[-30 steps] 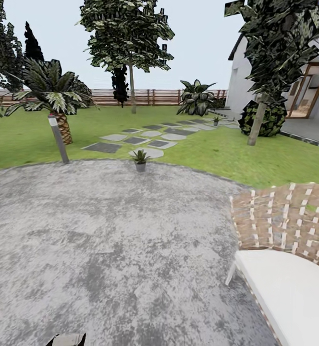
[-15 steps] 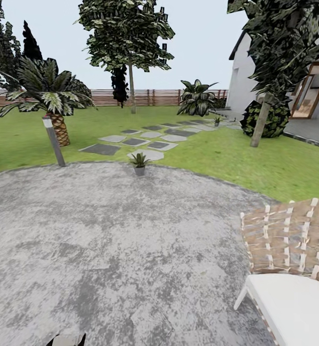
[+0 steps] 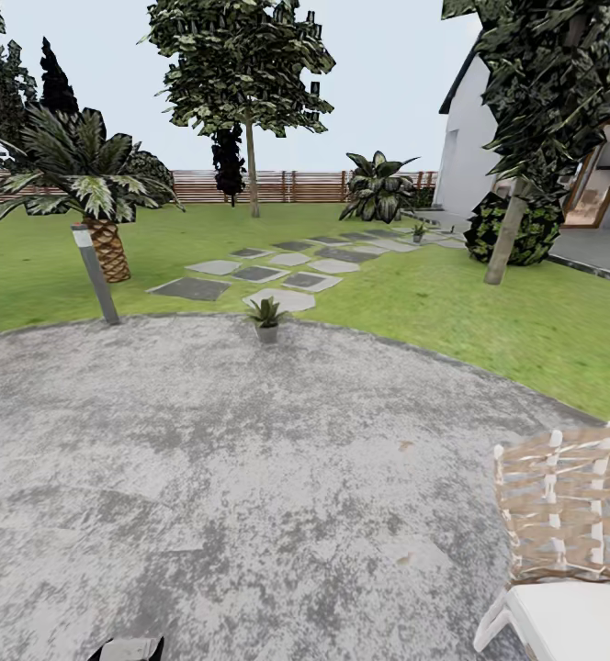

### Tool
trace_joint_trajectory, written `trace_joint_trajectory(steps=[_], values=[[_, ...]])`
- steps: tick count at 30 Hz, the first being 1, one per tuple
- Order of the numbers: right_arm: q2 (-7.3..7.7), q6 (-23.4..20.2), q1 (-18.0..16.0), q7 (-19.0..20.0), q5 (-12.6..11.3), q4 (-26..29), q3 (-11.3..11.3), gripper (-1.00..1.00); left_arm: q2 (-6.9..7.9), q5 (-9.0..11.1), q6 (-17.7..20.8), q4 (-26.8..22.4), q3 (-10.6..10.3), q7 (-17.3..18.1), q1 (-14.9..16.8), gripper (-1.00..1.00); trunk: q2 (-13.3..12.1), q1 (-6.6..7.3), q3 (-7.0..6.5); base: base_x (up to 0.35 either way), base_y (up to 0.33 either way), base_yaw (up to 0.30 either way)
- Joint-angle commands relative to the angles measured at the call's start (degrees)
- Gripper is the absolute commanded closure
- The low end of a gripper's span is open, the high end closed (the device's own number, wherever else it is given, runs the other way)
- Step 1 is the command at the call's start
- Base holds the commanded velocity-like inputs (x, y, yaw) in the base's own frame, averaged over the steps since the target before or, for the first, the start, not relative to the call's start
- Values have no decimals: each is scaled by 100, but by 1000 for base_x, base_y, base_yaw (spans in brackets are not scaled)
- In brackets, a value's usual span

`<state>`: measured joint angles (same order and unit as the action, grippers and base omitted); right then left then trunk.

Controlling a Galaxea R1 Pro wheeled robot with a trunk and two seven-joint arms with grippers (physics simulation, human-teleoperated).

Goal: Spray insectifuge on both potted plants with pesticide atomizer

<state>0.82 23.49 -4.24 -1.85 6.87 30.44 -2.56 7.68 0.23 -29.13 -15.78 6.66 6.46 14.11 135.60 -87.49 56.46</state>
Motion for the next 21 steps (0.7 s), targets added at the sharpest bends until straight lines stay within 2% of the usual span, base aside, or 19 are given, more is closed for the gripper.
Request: trace_joint_trajectory(steps=[1, 16, 21], values=[[-3, 15, -2, -20, 60, -3, -17, -100, -3, 2, -9, 5, 49, 57, 4, -100, 2, -1, 5, 154, 53, 0], [-3, 15, -3, -18, 60, -3, -18, -100, -8, 3, -3, 2, 64, 57, 4, -100, 2, -1, 5, 15, 6, 0], [-3, 15, -2, -18, 60, -3, -18, -100, -11, 3, -2, 4, 62, 57, 4, -100, 2, -1, 5, 141, 137, 0]])
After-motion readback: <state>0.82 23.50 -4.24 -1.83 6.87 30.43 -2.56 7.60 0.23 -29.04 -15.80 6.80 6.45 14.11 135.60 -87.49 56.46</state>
